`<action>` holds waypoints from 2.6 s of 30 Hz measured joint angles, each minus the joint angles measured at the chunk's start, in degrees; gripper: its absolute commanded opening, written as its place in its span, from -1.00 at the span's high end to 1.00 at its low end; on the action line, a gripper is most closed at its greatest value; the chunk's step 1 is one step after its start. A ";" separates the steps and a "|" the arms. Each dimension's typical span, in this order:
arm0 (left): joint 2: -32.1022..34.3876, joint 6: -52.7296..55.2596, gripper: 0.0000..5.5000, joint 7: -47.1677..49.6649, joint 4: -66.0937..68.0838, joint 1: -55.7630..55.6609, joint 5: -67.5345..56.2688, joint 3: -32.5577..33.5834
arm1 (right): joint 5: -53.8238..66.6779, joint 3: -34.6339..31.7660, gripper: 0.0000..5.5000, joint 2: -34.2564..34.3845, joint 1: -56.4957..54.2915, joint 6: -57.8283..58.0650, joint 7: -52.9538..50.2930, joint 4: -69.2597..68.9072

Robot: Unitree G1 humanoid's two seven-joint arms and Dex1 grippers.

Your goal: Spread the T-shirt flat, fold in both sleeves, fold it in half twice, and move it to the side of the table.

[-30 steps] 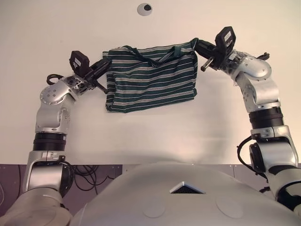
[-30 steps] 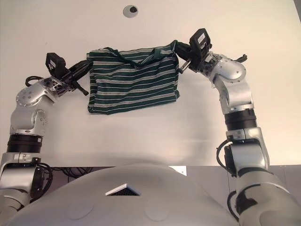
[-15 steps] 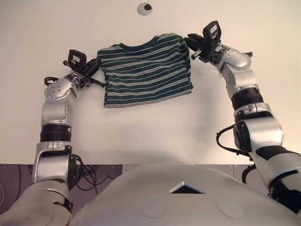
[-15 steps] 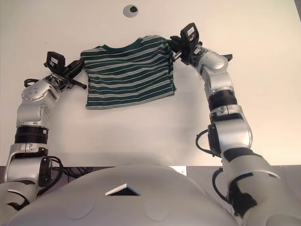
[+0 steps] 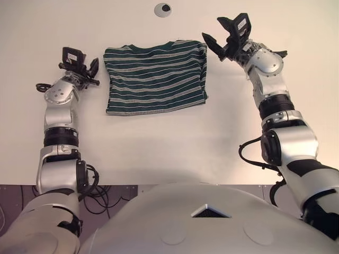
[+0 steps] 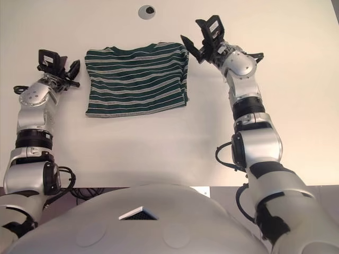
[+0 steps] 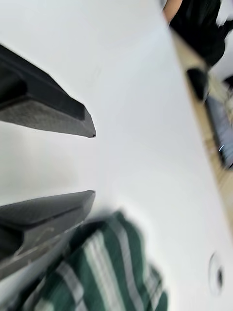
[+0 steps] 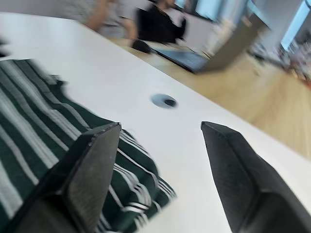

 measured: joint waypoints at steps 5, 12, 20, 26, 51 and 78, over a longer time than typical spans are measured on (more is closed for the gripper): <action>0.18 -7.36 0.30 2.11 -1.00 0.25 5.26 -1.53 | -8.39 6.01 -0.10 -0.53 4.13 -6.18 0.01 -4.03; 11.91 -28.10 0.30 -19.16 -20.88 15.55 13.97 -18.10 | -22.26 14.47 -0.10 -6.16 4.53 -8.86 -5.01 -5.47; 22.52 -26.58 0.30 -22.63 -33.86 14.45 32.25 -21.50 | -15.79 18.50 -0.10 -19.81 20.06 -3.53 11.19 -35.60; 21.56 -35.03 0.30 -9.17 -28.32 2.48 54.00 -30.70 | -3.22 21.39 -0.10 -29.56 36.28 8.96 23.89 -62.34; 49.24 -48.27 0.30 -1.03 -33.07 23.55 -2.34 -38.40 | 11.33 -7.26 -0.10 -30.25 60.62 0.24 22.89 -62.41; 28.34 -55.62 0.36 1.70 -26.59 30.66 28.52 -27.93 | -21.58 14.69 0.30 -26.66 45.71 -27.38 0.48 -47.69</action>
